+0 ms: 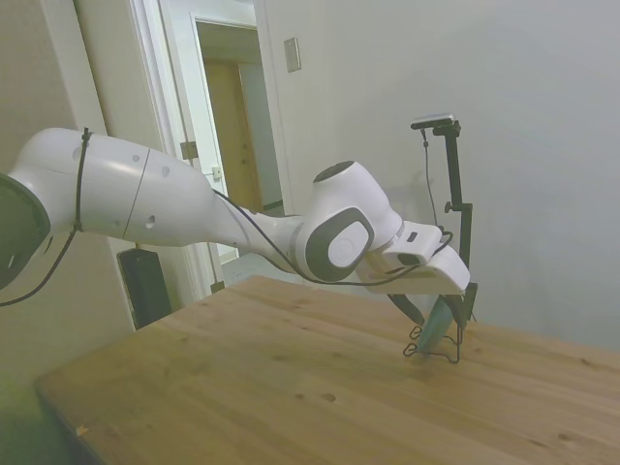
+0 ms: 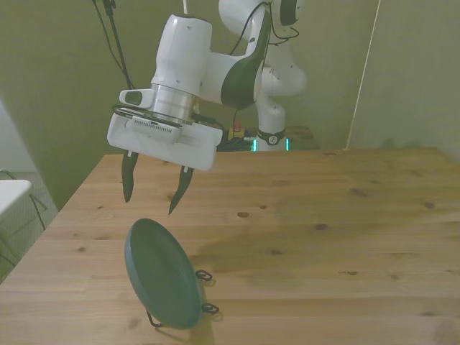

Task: Unload the plate

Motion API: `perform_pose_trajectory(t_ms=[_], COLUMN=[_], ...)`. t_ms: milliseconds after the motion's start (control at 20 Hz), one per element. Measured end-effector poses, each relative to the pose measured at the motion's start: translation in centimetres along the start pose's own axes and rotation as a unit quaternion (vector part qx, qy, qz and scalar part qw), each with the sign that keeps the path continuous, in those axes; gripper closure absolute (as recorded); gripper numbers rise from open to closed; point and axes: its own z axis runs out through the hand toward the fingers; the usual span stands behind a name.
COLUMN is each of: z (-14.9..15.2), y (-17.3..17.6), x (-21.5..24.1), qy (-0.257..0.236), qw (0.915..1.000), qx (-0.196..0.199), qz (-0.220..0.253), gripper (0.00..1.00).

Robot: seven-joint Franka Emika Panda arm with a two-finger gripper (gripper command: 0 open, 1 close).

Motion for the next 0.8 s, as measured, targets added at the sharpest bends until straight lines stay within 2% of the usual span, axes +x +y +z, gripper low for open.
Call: perform_pose_trajectory(t_ms=[250, 500, 800], z=[0.3, 1.4, 2.5], y=[-1.1, -0.4, -1.2], x=[-0.2, 0.5, 1.5], qy=[0.014, 0.024, 0.032], qw=[0.9991, 0.9985, 0.9979], qx=[0.039, 0.048, 0.056], qz=[0.000, -0.001, 0.004], gripper=[0.00, 0.00, 0.00])
